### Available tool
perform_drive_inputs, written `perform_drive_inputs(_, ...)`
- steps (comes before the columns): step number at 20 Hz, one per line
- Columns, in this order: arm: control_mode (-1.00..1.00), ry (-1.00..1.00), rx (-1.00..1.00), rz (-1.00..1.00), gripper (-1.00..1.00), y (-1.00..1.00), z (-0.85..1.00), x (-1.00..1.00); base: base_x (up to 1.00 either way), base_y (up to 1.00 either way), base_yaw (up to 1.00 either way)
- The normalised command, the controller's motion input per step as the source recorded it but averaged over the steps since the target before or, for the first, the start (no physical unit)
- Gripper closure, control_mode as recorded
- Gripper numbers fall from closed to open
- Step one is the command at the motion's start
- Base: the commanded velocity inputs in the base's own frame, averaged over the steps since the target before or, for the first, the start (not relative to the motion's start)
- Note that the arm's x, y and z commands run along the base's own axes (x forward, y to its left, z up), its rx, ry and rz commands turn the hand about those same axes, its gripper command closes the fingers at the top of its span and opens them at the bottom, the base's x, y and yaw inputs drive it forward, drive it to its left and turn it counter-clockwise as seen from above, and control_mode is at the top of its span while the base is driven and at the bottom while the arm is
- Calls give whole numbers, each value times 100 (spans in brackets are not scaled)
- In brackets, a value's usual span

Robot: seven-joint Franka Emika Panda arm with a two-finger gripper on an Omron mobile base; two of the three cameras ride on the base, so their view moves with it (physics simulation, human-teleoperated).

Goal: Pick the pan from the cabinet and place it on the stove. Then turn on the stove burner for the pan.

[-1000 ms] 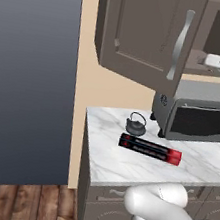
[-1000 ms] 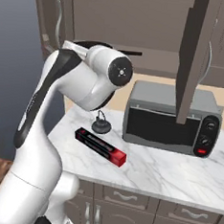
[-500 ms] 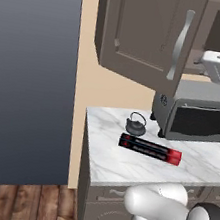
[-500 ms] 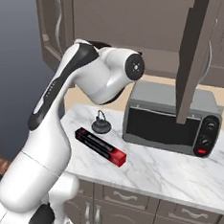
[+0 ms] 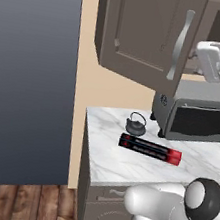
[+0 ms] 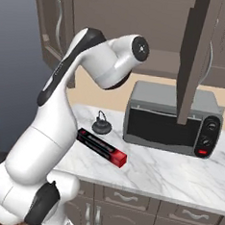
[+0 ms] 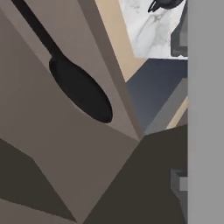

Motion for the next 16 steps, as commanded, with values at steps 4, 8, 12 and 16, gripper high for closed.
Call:
perform_drive_inputs(4,-100,20,4,3,-100,1,-5,20,0,0,0)
perform_drive_inputs(8,-100,20,4,3,-100,4,-6,13,0,0,0)
perform_drive_inputs(12,-100,18,2,1,-100,20,-9,1,0,0,0)
perform_drive_inputs(16,-100,17,1,2,-100,37,-12,0,0,0,0)
